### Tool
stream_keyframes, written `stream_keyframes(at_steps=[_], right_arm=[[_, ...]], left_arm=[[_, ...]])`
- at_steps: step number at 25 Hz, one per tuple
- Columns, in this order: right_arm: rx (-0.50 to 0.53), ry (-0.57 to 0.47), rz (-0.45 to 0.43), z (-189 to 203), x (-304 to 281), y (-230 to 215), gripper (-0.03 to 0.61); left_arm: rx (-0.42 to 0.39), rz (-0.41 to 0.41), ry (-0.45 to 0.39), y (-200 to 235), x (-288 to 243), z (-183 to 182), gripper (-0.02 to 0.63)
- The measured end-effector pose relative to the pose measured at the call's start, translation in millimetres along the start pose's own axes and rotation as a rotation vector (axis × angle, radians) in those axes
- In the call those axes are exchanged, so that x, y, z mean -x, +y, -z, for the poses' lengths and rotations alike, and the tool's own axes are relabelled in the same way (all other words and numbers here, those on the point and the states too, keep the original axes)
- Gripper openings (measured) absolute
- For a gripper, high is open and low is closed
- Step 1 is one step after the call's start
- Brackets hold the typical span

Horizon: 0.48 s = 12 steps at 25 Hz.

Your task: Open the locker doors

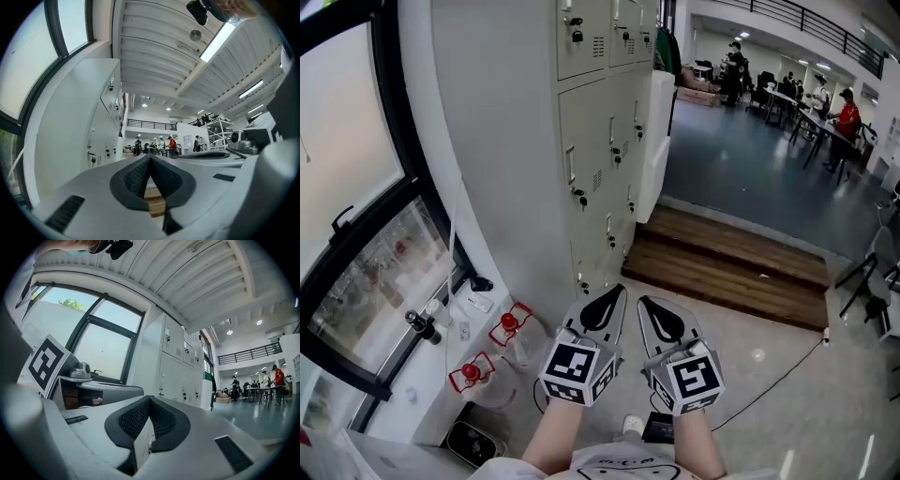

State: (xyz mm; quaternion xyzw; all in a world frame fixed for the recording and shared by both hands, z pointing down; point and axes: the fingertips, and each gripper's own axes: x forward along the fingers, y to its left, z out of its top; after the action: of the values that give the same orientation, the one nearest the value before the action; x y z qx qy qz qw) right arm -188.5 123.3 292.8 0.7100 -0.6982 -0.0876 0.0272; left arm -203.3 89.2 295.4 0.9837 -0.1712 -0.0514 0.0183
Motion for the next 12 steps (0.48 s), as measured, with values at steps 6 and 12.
stream_keyframes(at_steps=[6,12], right_arm=[[-0.004,-0.003,-0.056,14,-29,-58,0.014],[-0.006,0.009,-0.122,29,-56,-105,0.014]], left_arm=[[-0.003,-0.024,0.010,3,-69,7,0.020],[0.018,-0.097,0.004,15,-122,15,0.020]])
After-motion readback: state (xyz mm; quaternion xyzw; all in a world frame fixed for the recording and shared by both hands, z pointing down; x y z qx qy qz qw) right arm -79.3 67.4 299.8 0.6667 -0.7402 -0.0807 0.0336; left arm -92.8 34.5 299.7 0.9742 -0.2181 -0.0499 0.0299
